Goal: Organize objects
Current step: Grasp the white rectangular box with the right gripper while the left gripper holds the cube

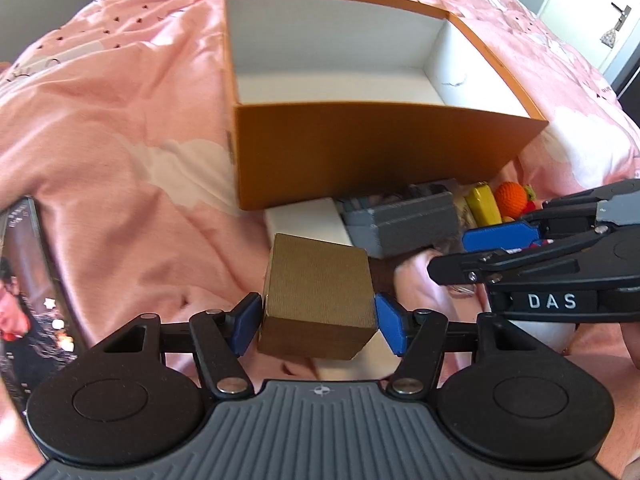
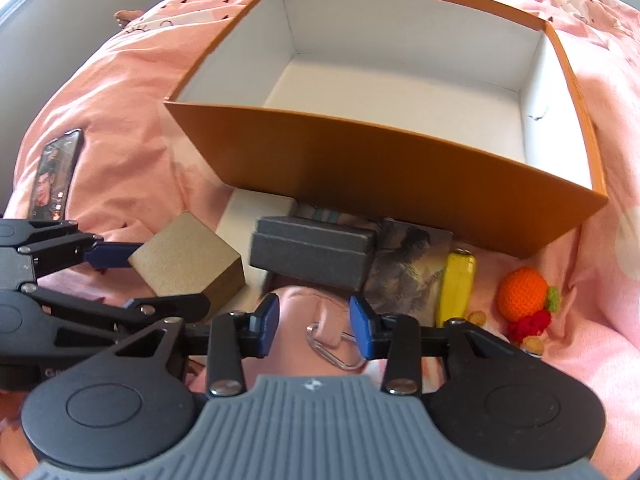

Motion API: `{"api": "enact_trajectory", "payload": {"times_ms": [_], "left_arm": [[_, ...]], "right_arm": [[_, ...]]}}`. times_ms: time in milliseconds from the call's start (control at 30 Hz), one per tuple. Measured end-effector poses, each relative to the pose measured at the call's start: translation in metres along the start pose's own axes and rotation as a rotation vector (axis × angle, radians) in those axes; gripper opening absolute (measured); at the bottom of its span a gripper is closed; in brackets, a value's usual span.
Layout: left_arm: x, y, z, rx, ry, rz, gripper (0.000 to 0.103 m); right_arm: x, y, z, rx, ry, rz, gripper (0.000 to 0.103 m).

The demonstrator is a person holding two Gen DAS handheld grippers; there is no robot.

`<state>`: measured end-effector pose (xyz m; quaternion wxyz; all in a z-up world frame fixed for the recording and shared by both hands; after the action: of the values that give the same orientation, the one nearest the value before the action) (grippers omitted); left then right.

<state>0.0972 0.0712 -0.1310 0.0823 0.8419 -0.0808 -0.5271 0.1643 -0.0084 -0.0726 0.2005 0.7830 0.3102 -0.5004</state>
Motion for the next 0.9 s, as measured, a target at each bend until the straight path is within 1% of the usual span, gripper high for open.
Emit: {"api": "enact_trajectory", "payload": {"times_ms": [67, 100, 133, 267, 400, 467, 533, 600, 667, 733, 833, 900], "left_arm": [[-0.006, -0.007, -0.003, -0.008, 0.013, -0.016, 0.071], [-0.009, -0.010, -0.004, -0.008, 0.018, -0.023, 0.071], [-0.011, -0.013, -0.005, -0.009, 0.020, -0.029, 0.071], [-0.020, -0.023, -0.006, -0.022, 0.022, -0.046, 0.071], [-0.033, -0.034, -0.008, -0.047, 0.052, -0.047, 0.071], [-0.041, -0.040, -0.010, -0.038, 0.078, -0.082, 0.071], [-0.045, -0.045, -0.013, -0.041, 0.100, -0.105, 0.071], [-0.047, -0.052, -0.014, -0.069, 0.111, -0.096, 0.071], [-0.048, -0.057, -0.015, -0.095, 0.120, -0.081, 0.071], [-0.049, -0.061, -0.016, -0.105, 0.126, -0.075, 0.071], [-0.049, -0.064, -0.016, -0.114, 0.128, -0.066, 0.071], [-0.049, -0.065, -0.015, -0.121, 0.129, -0.060, 0.071]], "right_arm": [[-0.001, -0.010, -0.004, -0.004, -0.006, -0.035, 0.042], [-0.001, -0.015, -0.005, -0.007, -0.010, -0.050, 0.040], [-0.001, -0.020, -0.007, -0.008, -0.018, -0.058, 0.038], [0.003, -0.036, -0.014, -0.015, -0.039, -0.072, 0.036], [0.013, -0.051, -0.020, -0.003, -0.085, -0.101, 0.038], [0.020, -0.057, -0.022, 0.023, -0.120, -0.105, 0.045], [0.030, -0.063, -0.022, 0.057, -0.162, -0.113, 0.055], [0.039, -0.069, -0.020, 0.067, -0.195, -0.106, 0.063], [0.050, -0.073, -0.017, 0.072, -0.220, -0.075, 0.065], [0.058, -0.075, -0.017, 0.081, -0.238, -0.047, 0.072], [0.065, -0.078, -0.015, 0.072, -0.263, -0.027, 0.074], [0.070, -0.082, -0.009, 0.057, -0.296, -0.017, 0.074]]}}
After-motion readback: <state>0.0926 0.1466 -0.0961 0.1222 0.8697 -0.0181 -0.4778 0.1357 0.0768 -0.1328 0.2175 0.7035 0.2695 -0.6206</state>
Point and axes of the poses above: each gripper's, at about its wrist camera, not at the fingertips, and x roughly the way its jaws point, y to its right, z to its underside, the point moved 10 cm from there along x, roughly the way its jaws point, and after that the axes turned 12 degrees about z, right-handed, at the moved point
